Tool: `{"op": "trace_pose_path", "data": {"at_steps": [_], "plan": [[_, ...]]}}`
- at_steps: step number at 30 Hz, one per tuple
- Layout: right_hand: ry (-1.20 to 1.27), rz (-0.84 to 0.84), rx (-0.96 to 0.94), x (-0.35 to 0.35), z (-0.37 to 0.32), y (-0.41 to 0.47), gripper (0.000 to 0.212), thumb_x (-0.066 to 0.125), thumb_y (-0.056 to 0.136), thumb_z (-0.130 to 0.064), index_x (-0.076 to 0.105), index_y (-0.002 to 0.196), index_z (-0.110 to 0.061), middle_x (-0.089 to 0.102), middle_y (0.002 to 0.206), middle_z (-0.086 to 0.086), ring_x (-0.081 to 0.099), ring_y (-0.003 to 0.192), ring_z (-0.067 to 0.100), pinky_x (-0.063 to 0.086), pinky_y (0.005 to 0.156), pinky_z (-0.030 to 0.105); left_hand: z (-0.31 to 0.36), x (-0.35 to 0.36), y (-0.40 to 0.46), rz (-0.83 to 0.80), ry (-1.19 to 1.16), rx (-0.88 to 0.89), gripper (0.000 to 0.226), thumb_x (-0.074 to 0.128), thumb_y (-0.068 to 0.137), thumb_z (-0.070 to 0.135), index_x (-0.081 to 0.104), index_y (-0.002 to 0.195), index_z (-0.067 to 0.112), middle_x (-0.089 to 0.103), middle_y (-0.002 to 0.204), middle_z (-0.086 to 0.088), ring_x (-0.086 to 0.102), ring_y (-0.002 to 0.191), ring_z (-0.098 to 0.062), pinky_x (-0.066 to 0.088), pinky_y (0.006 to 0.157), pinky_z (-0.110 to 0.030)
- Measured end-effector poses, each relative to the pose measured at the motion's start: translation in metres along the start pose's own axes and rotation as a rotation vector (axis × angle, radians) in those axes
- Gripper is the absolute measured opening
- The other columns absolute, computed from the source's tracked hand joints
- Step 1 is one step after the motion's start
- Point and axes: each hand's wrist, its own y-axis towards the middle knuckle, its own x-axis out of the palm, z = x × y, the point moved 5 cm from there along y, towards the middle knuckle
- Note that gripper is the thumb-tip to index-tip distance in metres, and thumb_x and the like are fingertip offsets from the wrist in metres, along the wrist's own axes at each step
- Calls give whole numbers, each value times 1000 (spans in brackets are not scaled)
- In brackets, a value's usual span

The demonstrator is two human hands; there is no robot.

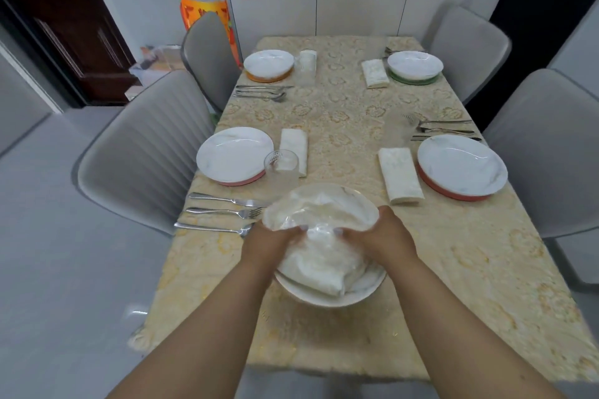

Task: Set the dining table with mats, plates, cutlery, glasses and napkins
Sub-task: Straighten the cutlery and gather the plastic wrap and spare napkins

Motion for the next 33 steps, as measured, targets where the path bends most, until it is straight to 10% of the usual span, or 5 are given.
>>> {"op": "trace_pose_path", "data": {"at_steps": [15,19,24,33], "plan": [[52,28,-87,32,-176,-70,73,81,60,-58,51,111,-14,60,97,-2,60,87,19,50,73,31,75,-169,-1,-101,-38,57,45,88,64,24,69,102,10,73,90,-6,71,73,-22,55,57,-28],[72,24,-121,62,-236,-90,85,80,56,-62,53,120,-13,60,103,-1,57,90,20,46,73,30,94,-236,-3,-87,-62,71,49,87,67,24,67,108,7,74,93,-9,72,80,-28,59,77,-40],[77,13,-186,103,-317,-108,90,80,58,-62,52,125,-8,62,114,5,60,103,24,50,81,34,121,-325,5,4,-94,144,56,86,67,22,62,114,3,72,96,-11,72,76,-26,57,58,-30],[38,-78,-266,170,-439,-96,68,78,65,-58,56,109,-10,62,94,2,60,92,24,51,81,34,150,-433,54,102,-112,135,31,82,74,21,59,90,7,68,91,-11,68,73,-24,57,69,-34]]}}
